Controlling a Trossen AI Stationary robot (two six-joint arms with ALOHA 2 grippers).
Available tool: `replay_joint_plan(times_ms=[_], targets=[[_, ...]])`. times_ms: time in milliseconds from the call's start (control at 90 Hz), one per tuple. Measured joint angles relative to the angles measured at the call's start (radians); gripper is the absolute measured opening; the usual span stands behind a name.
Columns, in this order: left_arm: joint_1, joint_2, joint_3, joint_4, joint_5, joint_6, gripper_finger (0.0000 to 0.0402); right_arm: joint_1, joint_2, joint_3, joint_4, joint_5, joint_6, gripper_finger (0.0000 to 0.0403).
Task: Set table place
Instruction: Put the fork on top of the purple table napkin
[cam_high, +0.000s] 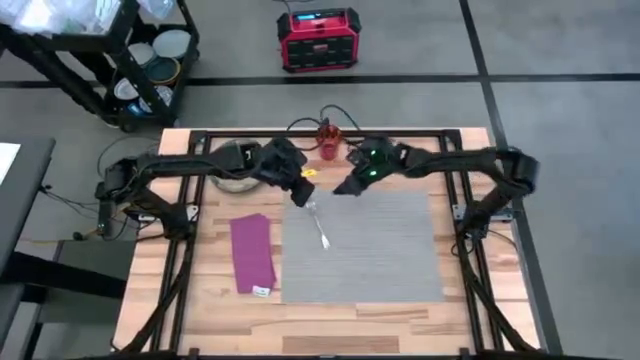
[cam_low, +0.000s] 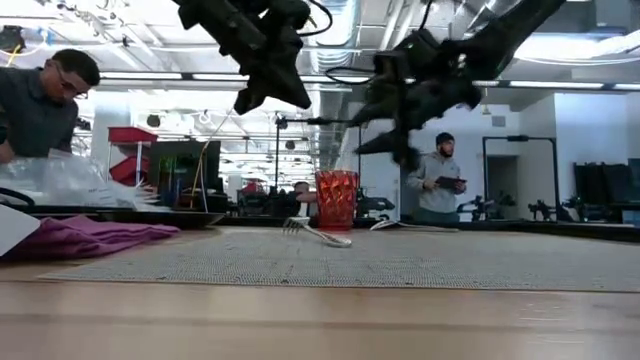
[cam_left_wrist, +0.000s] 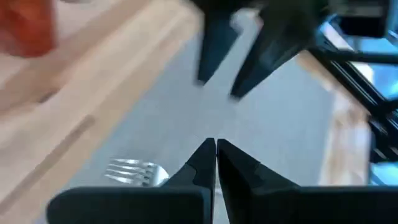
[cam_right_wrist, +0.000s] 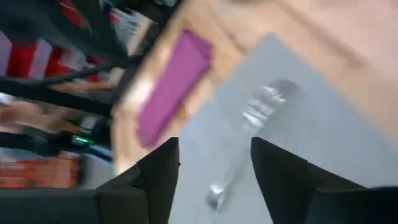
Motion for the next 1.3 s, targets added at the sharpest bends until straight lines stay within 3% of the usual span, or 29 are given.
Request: replay_joint_plan(times_ms=[222,456,600,656,822,1011,1300], targets=[[-0.028,0.139,-0.122,0.12,0.008,-0.268,0.0,0.013,-0.158,-0.002,-0.347,0.068,-0.212,0.0132],[-0.057,0.294,-0.123,0.25,0.035,-0.464,0.0,0.015,-0.192,-0.038,-0.318,0.093,-0.242,0.0099],[-0.091,0.291,-0.122,0.272,-0.021,-0.484,0.0,0.005,-0.124,-0.061,-0.296,0.047,-0.26,0.0022],[-0.107,0.274,-0.122,0.248,-0.064,-0.484,0.0,0.011,-0.098,-0.063,-0.293,0.046,-0.27,0.0009],[-0.139,0.248,-0.12,0.178,-0.186,-0.57,0.0,0.004,-0.049,-0.064,-0.275,0.046,-0.284,0.0016],[-0.141,0.246,-0.122,0.077,-0.192,-0.705,0.0005,-0.049,-0.058,-0.064,-0.283,0.04,-0.307,0.0038],[-0.13,0.246,-0.121,0.08,-0.188,-0.738,0.0102,-0.107,-0.071,-0.063,-0.34,-0.02,-0.352,0.0096]])
